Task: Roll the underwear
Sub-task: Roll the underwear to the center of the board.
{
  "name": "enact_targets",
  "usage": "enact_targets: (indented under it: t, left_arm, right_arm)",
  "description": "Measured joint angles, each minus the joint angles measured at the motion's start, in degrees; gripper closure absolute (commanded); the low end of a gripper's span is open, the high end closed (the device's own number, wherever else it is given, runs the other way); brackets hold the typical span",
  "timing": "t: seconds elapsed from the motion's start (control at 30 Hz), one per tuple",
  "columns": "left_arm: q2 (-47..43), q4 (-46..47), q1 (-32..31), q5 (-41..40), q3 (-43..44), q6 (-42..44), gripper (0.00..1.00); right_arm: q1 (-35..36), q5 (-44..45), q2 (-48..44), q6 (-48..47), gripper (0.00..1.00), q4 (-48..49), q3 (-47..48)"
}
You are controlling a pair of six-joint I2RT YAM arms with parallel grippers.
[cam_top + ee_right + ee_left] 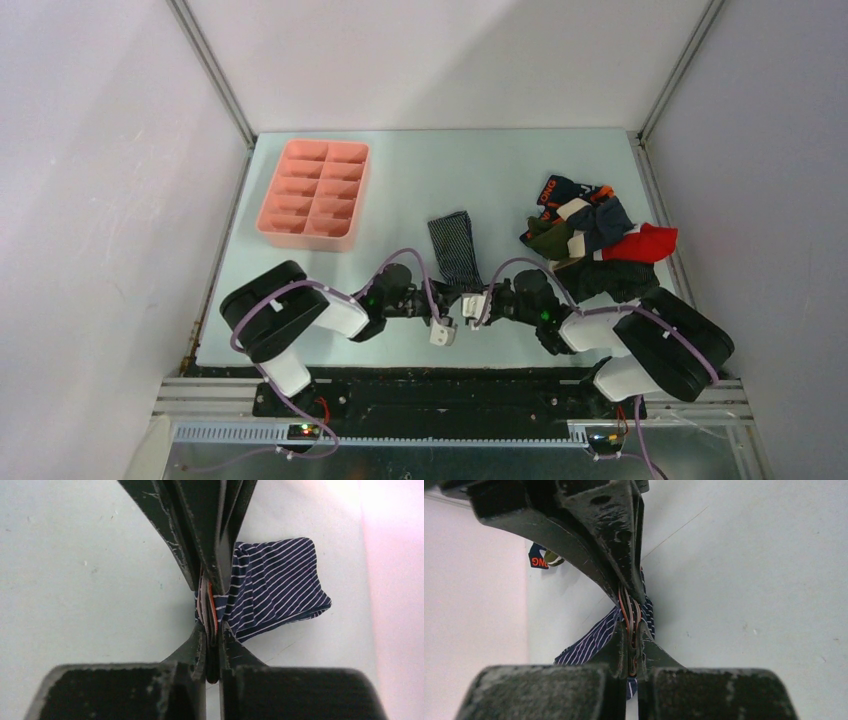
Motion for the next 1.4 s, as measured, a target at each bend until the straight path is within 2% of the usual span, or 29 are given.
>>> enact_targets:
  t: [0.1,0.33,0.5,0.63,0.77,0.93,1.23,1.4]
  left_arm:
    - [-0.20,-0.07,0.13,-0.04,-0.04,0.02,1.00]
    - [-8.02,-10.25,0.07,1.25,2.32,-4.17,1.00]
    - [-11.06,-18.05,-0.11,4.55,5.09,-17.27,1.00]
    - [-11.04,-21.38,-0.20,6.08,6.01,-32.89,1.00]
    - [-11.02,-20.48,0.48,6.56,5.51,-44.19,1.00]
    - [-11.06,-14.80,1.77,8.41,2.58,-55.45,1.00]
    - [-12.81,-7.23,3.32,9.57,-3.08,-69.24,1.00]
    - [-12.85,-6.36,6.03,10.14,-4.68,-75.49,1.00]
  right_arm:
    - [-1.36,-2.19,-0.87,-0.52,1.00,-3.72,1.70]
    - [-6.40,-14.69,-10.60,-4.96,1.00,-30.18,10.40]
    - [-6.29,-19.47,-12.85,-9.38,1.00,-44.35,14.14]
    - [-5.77,-21.46,-10.54,-11.08,1.00,-51.80,17.20]
    - [-5.42,-23.21,-6.38,-11.47,1.00,-59.58,22.84]
    - [-5.22,-25.44,-1.66,-11.30,1.00,-69.79,29.83]
    - [-3.15,-28.46,6.38,-9.84,1.00,-82.68,39.65]
    - [-3.15,-31.71,14.75,-9.88,1.00,-89.85,47.52]
